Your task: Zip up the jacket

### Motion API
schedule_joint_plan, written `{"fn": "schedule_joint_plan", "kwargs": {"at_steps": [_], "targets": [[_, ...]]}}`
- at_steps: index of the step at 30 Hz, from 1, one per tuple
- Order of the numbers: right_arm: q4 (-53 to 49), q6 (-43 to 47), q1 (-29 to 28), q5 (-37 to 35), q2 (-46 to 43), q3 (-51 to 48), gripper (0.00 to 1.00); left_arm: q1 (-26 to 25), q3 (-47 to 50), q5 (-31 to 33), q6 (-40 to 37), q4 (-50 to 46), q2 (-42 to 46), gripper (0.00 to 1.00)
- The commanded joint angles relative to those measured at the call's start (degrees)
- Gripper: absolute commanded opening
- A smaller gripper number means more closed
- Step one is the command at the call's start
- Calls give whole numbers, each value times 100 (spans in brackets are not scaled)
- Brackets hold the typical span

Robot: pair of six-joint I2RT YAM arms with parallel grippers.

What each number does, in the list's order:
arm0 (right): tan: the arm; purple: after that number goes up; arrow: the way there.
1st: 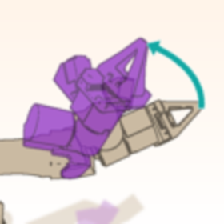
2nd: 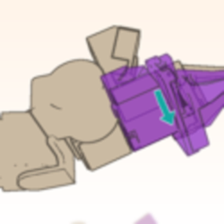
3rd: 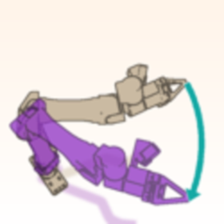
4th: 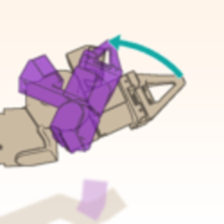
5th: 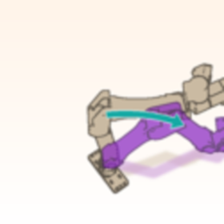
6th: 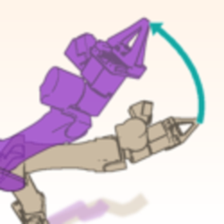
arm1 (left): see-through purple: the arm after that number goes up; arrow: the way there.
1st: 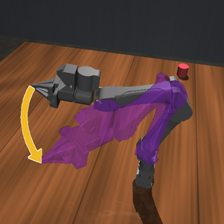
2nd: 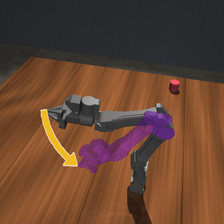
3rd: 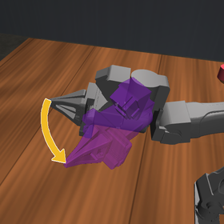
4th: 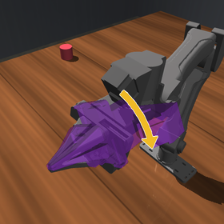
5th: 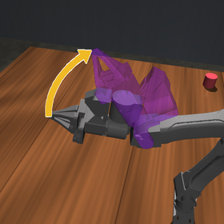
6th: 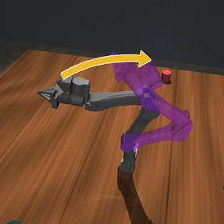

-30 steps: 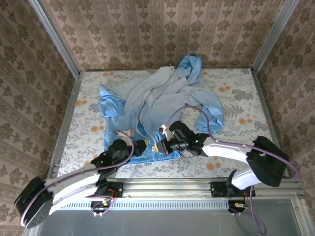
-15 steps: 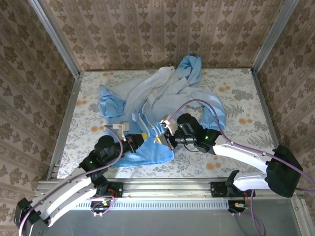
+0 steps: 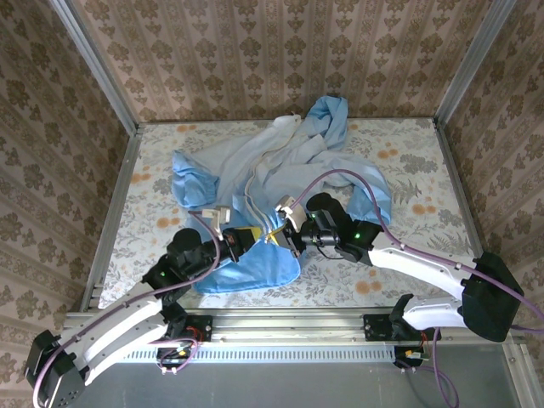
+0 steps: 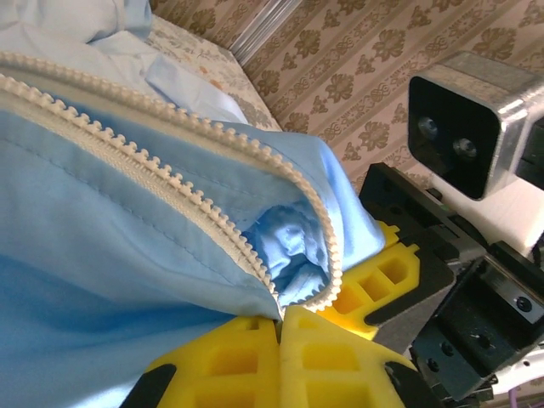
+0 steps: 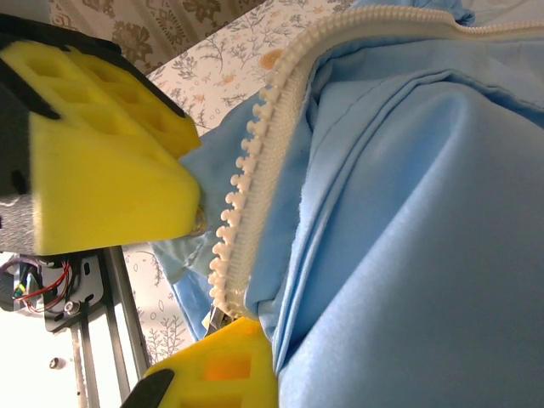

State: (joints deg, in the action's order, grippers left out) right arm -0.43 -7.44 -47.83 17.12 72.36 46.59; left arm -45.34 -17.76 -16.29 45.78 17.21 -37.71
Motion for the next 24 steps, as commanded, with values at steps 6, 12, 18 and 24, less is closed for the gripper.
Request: {"fn": "schedule_joint_plan", "kwargs": {"at_steps": [6, 12, 18, 24], "targets": [[145, -97, 46, 116, -91, 272, 0, -115, -79, 108, -277, 97, 120, 0], [179, -143, 46, 159, -115, 238, 0, -124, -58, 222, -321, 81, 137, 0], [211, -196, 47, 209, -64, 237, 0, -124, -2, 346, -298, 56, 212, 0], [277, -240, 53, 222, -56, 245, 0, -140, 58, 337, -272, 87, 186, 0]]}}
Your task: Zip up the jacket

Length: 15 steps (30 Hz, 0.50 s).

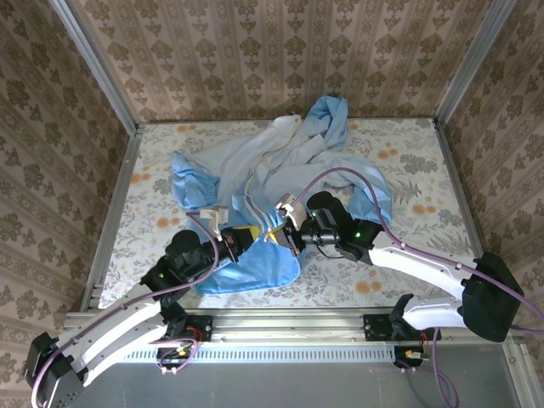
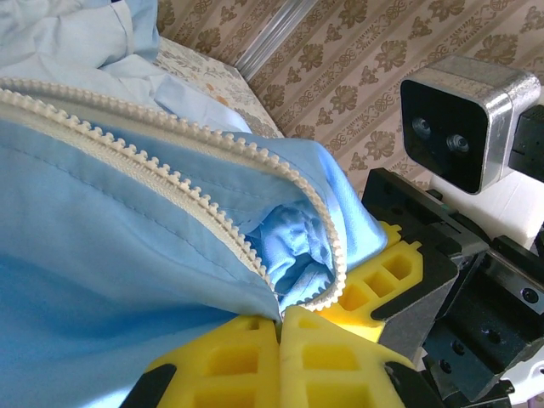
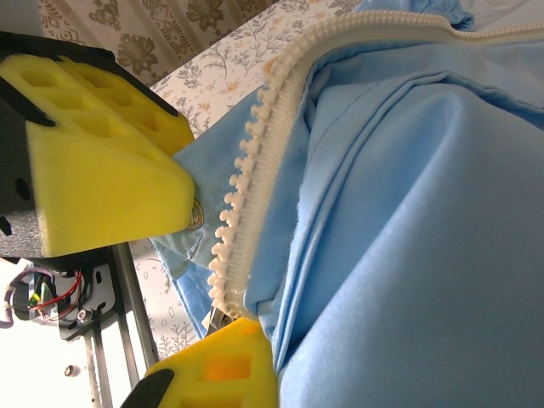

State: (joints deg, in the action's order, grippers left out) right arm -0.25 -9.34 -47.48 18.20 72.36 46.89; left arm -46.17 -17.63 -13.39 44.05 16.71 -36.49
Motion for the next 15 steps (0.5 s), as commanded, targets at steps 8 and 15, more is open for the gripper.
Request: {"fn": "schedule_joint_plan", "kwargs": {"at_steps": [8, 15], "targets": [[255, -118, 20, 83, -68, 241, 0, -136, 57, 64, -110, 99, 46, 0], [249, -247, 47, 105, -64, 268, 0, -226, 66, 160, -167, 5, 45, 0]]}}
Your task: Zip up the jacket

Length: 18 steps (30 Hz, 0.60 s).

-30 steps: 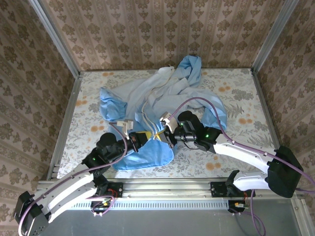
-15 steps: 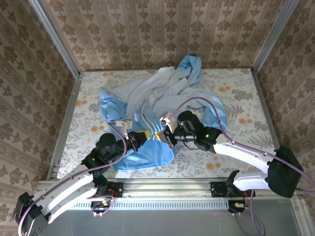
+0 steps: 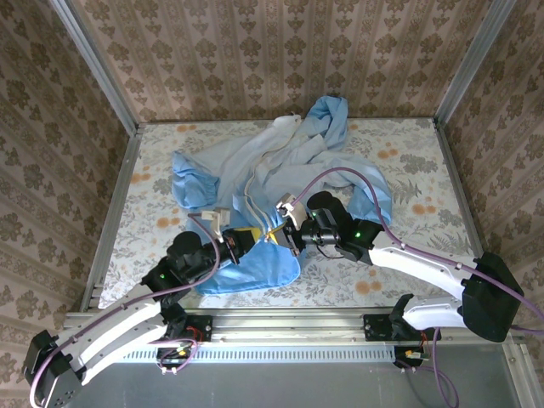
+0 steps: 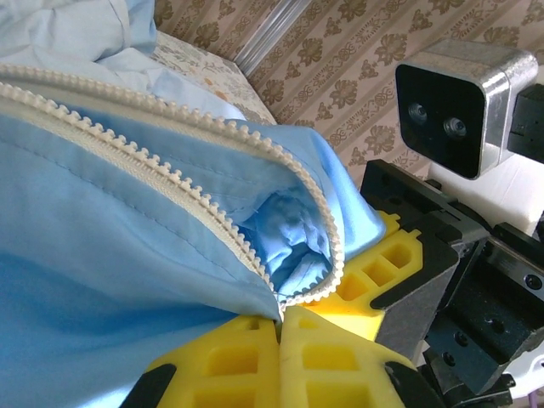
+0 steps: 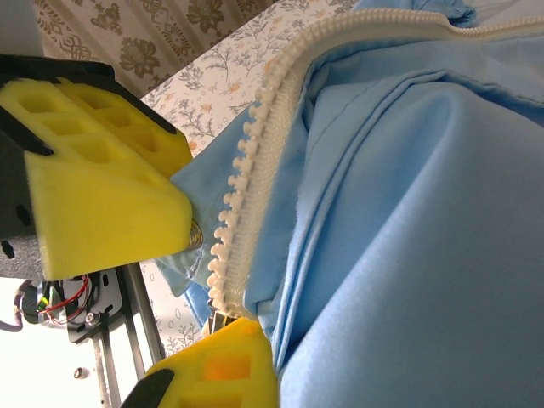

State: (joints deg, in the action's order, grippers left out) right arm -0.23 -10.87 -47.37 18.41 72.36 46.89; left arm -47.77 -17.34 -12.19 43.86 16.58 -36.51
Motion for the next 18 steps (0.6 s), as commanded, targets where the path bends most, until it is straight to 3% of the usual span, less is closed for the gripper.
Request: {"fn": "schedule_joint_plan", "kwargs": {"at_steps": [1, 18], "targets": [[243, -107, 40, 101, -64, 276, 0, -78, 38, 70, -161, -11, 48, 0], [-364, -441, 94, 57, 2, 682, 0, -328, -72, 189, -415, -328, -146, 0]]}}
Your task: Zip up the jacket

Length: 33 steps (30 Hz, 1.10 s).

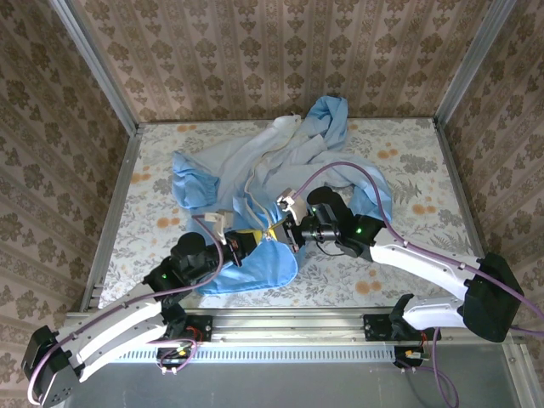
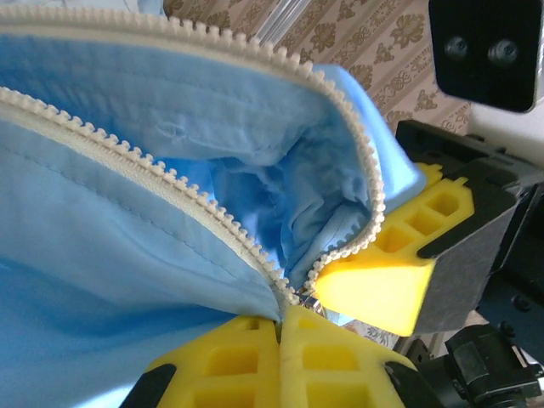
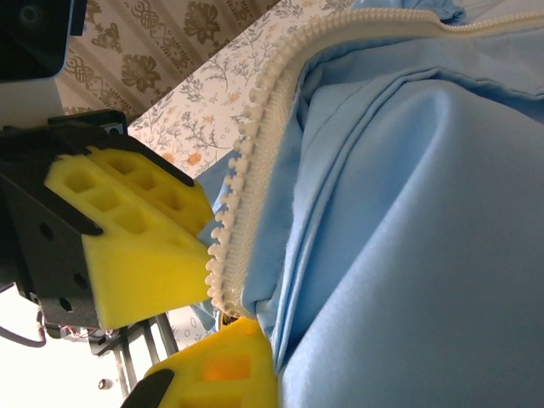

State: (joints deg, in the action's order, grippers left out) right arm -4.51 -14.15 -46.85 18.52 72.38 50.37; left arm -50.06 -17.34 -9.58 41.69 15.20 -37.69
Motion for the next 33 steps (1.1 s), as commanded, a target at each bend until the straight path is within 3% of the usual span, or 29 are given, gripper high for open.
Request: {"fn": "schedule_joint_plan", "kwargs": {"at_steps": [1, 9, 23, 33], "targets": [[-14, -101, 50, 44, 32, 373, 0, -106, -60, -70, -199, -192, -15, 0], [-392, -125, 175, 309, 260, 526, 0, -103, -32, -153, -256, -401, 192, 0], [-334, 23, 521, 1180, 555, 618, 0, -100, -155, -881, -354, -713, -58, 0], [-449, 363, 586, 1767, 699, 732, 0, -87, -282, -893, -480, -1288, -28, 0]]}}
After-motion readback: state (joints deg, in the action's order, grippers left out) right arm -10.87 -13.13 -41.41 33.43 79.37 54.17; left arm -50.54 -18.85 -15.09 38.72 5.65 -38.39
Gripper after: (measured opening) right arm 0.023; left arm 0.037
